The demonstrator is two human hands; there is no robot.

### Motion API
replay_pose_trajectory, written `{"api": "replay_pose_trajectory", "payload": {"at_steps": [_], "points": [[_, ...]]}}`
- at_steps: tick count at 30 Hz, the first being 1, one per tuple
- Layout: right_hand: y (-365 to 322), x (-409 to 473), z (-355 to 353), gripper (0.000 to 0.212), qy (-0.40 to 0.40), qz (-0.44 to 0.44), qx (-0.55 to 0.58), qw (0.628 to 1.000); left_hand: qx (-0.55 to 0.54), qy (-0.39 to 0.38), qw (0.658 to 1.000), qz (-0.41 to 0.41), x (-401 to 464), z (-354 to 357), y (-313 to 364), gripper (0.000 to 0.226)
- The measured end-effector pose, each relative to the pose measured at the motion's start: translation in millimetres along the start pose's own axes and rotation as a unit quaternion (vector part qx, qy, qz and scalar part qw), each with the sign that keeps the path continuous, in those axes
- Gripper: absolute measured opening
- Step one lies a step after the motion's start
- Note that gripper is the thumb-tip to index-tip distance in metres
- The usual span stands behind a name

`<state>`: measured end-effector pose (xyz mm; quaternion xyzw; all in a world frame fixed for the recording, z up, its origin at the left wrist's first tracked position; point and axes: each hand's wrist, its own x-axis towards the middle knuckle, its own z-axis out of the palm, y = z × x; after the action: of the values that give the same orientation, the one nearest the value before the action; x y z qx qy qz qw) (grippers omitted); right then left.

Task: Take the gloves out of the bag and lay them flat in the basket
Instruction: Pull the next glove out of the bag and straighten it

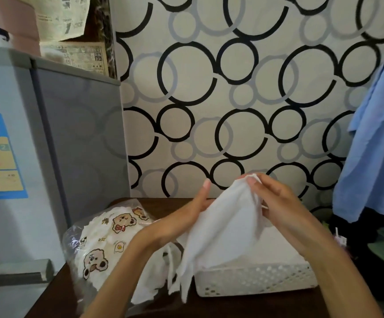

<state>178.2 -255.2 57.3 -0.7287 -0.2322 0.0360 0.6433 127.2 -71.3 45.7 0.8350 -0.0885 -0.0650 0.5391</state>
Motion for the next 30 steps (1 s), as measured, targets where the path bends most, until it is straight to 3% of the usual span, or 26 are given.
{"api": "replay_pose_trajectory", "payload": {"at_steps": [8, 16, 20, 24, 28, 30], "points": [[-4, 0, -44, 0.025, 0.045, -0.091, -0.122, 0.987, -0.072, 0.022, 0.997, 0.023, 34, 16, 3, 0.038], [0, -1, -71, 0.018, 0.215, -0.173, -0.222, 0.935, -0.036, 0.11, 0.991, 0.073, 45, 24, 2, 0.024], [1, 1, -65, 0.026, 0.198, -0.198, -0.205, 0.938, -0.083, 0.188, 0.975, 0.082, 47, 29, 0, 0.025], [-5, 0, -32, 0.02, 0.145, -0.226, -0.119, 0.956, -0.186, 0.347, 0.914, 0.098, 41, 37, 7, 0.024], [-8, -4, 17, 0.022, 0.149, -0.251, 0.002, 0.956, -0.026, 0.562, 0.809, 0.171, 27, 32, 19, 0.028], [-8, -4, 28, 0.021, 0.152, -0.239, 0.04, 0.958, 0.079, 0.624, 0.753, 0.193, 20, 20, 27, 0.022]]}}
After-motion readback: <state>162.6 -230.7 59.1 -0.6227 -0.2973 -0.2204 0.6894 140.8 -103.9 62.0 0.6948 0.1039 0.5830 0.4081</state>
